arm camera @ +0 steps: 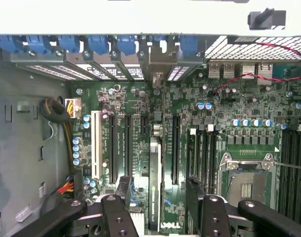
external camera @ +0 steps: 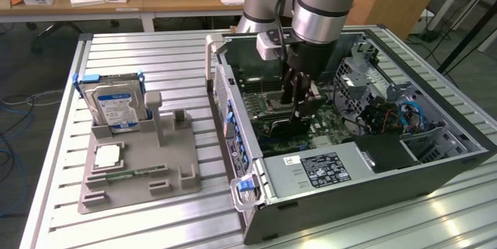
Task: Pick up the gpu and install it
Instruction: 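Insert the gpu into the slot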
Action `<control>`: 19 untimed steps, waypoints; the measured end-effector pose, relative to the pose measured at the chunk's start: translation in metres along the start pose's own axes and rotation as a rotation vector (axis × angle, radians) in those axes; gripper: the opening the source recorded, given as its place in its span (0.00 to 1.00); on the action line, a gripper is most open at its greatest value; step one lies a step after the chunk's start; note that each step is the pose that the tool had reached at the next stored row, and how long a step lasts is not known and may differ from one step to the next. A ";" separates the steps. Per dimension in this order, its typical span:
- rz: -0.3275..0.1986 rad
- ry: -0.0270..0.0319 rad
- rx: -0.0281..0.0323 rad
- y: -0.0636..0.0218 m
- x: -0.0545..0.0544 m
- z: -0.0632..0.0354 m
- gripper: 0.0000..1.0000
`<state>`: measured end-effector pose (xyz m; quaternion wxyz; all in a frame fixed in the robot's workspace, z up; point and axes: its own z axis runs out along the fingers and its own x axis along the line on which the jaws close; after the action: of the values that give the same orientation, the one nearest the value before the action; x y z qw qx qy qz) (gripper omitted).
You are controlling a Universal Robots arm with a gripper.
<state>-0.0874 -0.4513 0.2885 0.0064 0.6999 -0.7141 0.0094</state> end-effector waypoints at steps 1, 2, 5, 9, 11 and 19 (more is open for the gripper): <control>0.000 0.0000 0.0000 0.0000 0.000 0.0000 0.57; 0.000 0.0000 0.0000 0.0000 0.000 0.0000 0.57; 0.000 0.0001 -0.0001 0.0000 0.000 -0.0001 0.56; 0.000 0.0001 0.0000 0.0000 0.000 -0.0001 0.37; 0.000 0.0001 -0.0001 0.0000 0.000 -0.0001 0.25; 0.000 0.0001 -0.0001 0.0000 0.000 -0.0001 0.11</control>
<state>-0.0874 -0.4513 0.2886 0.0065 0.6999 -0.7141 0.0094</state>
